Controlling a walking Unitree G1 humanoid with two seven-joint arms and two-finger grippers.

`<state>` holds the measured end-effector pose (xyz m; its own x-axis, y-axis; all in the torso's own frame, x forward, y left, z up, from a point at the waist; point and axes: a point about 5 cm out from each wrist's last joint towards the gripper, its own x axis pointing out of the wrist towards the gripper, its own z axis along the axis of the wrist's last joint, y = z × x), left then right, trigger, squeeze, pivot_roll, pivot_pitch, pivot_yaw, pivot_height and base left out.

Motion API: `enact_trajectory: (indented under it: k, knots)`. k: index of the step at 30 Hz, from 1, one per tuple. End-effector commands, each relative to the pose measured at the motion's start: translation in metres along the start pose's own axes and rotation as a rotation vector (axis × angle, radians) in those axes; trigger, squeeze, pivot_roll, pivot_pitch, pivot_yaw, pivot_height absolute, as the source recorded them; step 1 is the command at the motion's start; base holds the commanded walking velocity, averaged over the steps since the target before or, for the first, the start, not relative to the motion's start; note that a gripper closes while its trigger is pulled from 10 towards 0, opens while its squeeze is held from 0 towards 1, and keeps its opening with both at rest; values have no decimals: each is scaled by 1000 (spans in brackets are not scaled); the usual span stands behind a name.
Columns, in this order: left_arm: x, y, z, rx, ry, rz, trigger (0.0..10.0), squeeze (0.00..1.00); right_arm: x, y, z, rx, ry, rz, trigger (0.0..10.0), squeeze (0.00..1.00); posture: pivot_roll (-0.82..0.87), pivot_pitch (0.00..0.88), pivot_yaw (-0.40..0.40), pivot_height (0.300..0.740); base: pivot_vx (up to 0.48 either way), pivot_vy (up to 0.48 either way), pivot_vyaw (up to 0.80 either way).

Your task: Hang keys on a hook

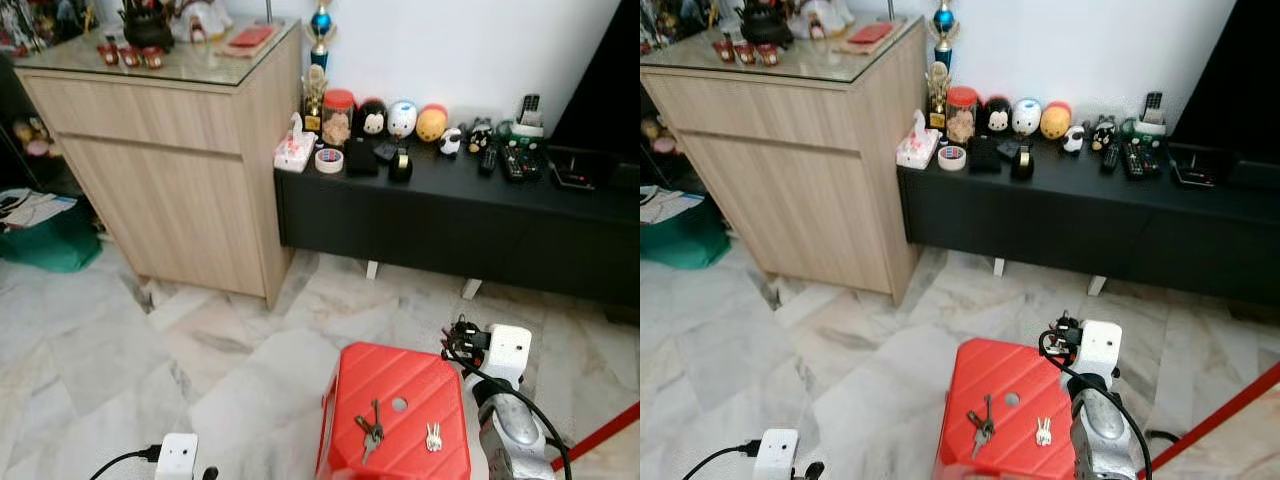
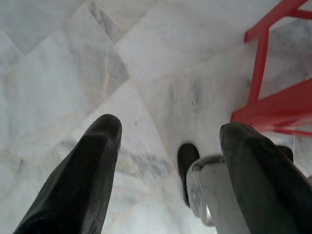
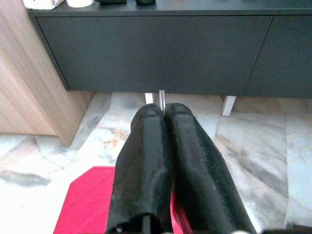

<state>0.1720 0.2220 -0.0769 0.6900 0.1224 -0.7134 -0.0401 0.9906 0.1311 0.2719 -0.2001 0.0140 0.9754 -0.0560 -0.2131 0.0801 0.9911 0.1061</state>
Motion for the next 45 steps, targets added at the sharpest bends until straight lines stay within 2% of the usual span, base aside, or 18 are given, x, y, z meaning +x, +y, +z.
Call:
enact_trajectory:
  k: [1,19,28,36,45]
  knots:
    - [-2,-3,-6,10,22,-8,10000,0,1,1,1,0,-12,-4,10000,0,62,0,-48,735,-311,0,0]
    - [1,-1,0,4,5,5,10000,0,6,1,6,17,-14,-37,10000,0,47,0,-49,735,-351,0,0]
    - [1,1,3,-24,-4,24,10000,0,8,-3,9,21,-21,-58,10000,0,49,0,-60,735,0,0,0]
    - [1,-1,0,0,10,18,10000,0,8,-4,9,29,-19,-74,10000,0,47,0,-59,735,0,0,0]
    - [-1,-2,-6,-6,31,17,10000,0,8,-7,11,23,-19,-83,10000,0,44,0,-64,735,0,-291,0]
